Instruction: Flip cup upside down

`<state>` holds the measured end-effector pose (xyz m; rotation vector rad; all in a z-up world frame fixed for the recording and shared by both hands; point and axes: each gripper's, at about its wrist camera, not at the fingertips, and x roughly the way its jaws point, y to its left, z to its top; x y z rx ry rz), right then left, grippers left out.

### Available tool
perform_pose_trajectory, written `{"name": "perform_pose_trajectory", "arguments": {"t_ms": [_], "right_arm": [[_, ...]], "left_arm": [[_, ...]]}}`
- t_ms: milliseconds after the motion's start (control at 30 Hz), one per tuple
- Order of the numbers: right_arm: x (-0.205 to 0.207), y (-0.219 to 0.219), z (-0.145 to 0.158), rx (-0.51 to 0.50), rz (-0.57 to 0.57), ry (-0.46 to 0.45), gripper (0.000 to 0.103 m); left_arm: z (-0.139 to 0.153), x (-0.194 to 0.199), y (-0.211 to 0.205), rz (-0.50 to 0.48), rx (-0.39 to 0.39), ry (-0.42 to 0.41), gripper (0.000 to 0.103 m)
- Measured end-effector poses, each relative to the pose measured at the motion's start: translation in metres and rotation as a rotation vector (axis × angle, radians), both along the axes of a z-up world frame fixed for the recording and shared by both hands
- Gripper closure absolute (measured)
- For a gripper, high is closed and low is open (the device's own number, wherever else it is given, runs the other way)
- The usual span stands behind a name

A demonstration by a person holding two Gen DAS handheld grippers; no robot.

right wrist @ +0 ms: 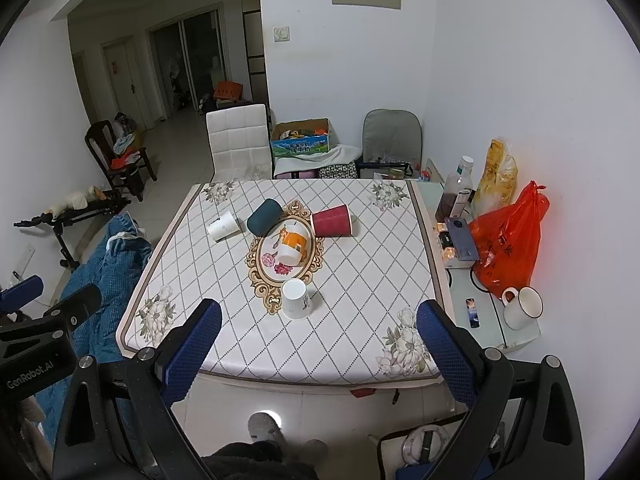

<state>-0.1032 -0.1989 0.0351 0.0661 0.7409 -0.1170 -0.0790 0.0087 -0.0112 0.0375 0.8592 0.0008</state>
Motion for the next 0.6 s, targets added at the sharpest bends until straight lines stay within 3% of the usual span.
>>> {"name": "perform_pose_trajectory", "arguments": {"t_ms": [600], "right_arm": [[0.0057, 0.0089, -0.001, 0.004, 0.024, 0.004, 0.003]], "left_arm": [[-0.0009, 0.0024, 0.0042, 0.006, 0.002, -0.004, 0.004]]}}
